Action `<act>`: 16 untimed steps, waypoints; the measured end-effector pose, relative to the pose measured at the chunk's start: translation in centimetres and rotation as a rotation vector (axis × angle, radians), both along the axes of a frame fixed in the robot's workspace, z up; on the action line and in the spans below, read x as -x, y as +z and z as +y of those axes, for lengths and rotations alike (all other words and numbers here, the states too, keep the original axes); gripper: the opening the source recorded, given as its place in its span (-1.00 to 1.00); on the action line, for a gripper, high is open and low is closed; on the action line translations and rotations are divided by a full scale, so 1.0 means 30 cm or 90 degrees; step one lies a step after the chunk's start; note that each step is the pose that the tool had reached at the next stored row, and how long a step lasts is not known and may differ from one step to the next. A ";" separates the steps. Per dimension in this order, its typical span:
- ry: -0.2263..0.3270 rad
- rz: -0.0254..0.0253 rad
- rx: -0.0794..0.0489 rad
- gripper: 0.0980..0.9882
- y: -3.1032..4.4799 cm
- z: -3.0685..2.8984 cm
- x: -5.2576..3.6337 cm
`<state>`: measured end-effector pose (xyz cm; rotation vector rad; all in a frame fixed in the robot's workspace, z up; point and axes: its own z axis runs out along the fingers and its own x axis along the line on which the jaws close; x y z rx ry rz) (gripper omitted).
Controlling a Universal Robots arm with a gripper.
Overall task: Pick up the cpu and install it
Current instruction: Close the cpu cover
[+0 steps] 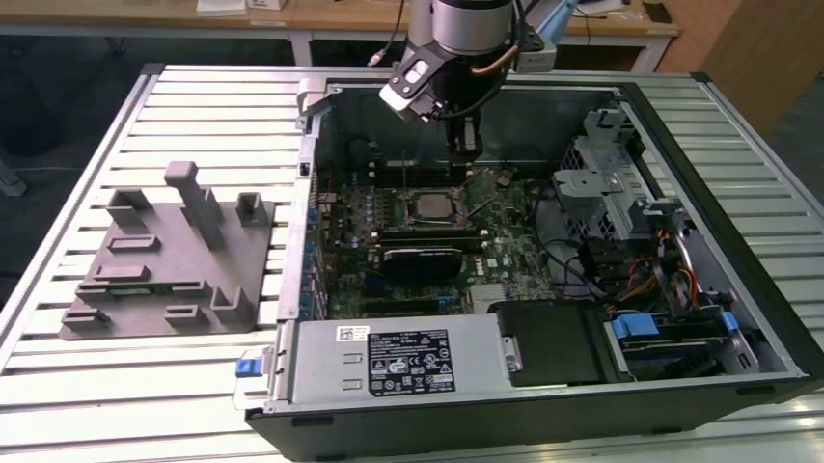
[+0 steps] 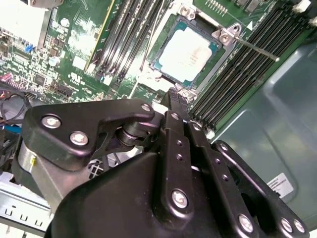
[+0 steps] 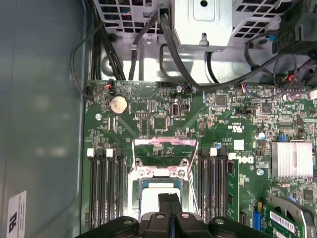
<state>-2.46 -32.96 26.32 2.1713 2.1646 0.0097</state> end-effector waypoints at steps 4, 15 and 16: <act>0.000 0.0000 0.000 -0.98 0.000 0.000 -0.015; 0.000 0.0000 0.000 -0.98 0.000 0.000 -0.051; 0.000 0.0000 0.000 -0.98 0.000 0.000 -0.054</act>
